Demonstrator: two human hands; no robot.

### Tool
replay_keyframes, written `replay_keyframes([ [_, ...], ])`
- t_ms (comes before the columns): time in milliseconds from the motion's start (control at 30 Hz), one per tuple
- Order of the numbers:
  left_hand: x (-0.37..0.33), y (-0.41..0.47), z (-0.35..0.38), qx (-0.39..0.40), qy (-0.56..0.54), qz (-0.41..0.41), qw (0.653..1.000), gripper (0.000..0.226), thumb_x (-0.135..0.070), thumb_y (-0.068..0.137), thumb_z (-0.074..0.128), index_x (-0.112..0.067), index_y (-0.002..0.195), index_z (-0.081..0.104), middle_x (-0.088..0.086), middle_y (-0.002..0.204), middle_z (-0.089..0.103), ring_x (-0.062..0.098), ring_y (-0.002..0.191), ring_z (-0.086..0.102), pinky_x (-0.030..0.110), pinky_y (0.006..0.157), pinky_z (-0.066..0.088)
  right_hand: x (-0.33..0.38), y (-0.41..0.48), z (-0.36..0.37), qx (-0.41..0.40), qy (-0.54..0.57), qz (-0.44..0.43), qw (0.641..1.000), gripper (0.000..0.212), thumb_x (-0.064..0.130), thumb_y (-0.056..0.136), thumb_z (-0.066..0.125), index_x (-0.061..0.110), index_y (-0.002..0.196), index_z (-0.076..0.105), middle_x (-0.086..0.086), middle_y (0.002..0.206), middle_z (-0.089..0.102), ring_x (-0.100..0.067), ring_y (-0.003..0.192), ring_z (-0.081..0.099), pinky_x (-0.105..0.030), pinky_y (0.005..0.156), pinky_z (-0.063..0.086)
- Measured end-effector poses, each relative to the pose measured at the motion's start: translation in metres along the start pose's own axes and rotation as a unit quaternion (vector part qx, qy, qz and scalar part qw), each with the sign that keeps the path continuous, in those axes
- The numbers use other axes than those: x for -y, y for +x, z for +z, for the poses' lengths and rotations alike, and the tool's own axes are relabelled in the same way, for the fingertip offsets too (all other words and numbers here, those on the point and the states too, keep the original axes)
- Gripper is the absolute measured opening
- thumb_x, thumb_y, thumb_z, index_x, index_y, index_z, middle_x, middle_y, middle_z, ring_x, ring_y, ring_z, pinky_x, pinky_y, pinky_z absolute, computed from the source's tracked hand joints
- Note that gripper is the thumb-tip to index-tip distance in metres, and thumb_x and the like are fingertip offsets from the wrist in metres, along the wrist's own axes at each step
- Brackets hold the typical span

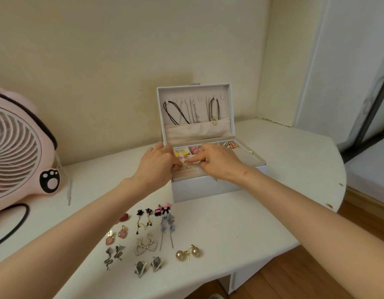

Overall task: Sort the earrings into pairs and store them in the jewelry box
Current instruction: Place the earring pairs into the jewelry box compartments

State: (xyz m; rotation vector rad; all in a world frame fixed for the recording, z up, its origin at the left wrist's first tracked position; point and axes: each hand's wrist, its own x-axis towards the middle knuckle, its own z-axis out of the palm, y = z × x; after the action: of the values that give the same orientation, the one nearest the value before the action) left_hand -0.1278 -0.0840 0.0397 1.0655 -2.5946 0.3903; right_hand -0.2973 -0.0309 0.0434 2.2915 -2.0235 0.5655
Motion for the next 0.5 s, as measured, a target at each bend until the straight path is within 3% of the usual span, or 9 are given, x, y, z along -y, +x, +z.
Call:
replay_keyframes([
  [300, -0.001, -0.001, 0.001, 0.013, -0.016, -0.007, 1.000, 0.033, -0.015, 0.096, 0.042, -0.025, 0.123, 0.059, 0.004, 0.114, 0.053, 0.025, 0.107, 0.044, 0.031, 0.082, 0.035, 0.001, 0.000, 0.004, 0.003, 0.005, 0.013, 1.000, 0.039, 0.014, 0.093, 0.045, 0.037, 0.120, 0.062, 0.003, 0.125, 0.055, -0.022, 0.111, 0.053, -0.026, 0.073, 0.033],
  [500, -0.033, -0.010, -0.008, -0.115, -0.109, -0.001, 0.987, 0.022, -0.013, 0.091, 0.051, -0.013, 0.111, 0.060, 0.006, 0.106, 0.061, 0.027, 0.099, 0.051, 0.032, 0.071, 0.037, -0.019, -0.029, -0.019, -0.115, 0.090, 0.061, 0.987, 0.023, 0.023, 0.088, 0.058, 0.037, 0.101, 0.071, 0.013, 0.082, 0.051, -0.010, 0.082, 0.051, -0.025, 0.069, 0.035],
])
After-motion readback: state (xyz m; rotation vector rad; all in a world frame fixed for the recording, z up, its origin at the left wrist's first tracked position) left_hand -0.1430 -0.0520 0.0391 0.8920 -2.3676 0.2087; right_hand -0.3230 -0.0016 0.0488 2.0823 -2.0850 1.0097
